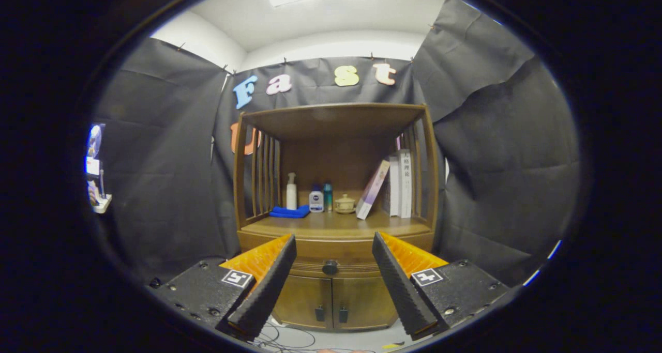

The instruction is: Pull open the drawer, take out the items inside it, and place them on the countertop above the cabinet.

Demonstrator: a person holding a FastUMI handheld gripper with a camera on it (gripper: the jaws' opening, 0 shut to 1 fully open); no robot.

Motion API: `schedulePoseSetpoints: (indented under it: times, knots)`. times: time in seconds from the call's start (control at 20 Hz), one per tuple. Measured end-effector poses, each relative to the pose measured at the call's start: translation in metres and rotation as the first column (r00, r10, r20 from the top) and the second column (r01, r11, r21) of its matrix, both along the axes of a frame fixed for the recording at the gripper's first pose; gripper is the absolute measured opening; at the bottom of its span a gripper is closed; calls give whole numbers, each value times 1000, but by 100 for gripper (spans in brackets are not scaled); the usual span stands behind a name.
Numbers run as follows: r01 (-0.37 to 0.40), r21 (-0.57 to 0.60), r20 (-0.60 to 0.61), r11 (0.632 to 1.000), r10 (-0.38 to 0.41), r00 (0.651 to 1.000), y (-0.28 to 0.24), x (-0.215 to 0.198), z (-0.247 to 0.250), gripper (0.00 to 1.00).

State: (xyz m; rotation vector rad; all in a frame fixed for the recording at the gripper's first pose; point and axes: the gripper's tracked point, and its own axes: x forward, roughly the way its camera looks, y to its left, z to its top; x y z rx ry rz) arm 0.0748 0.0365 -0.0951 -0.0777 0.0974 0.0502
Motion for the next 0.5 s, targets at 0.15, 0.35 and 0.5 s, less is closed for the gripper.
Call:
schedulePoseSetpoints:
  times: [0.15,0.35,0.5]
  knots:
    - [-5,-18,-15,1000,4,1000,4,33,-24,96]
    - [-7,1,-84,1000,7,996,9,77,-68,97]
    - [-4,18,-122,1000,6,992,9,108,-97,97]
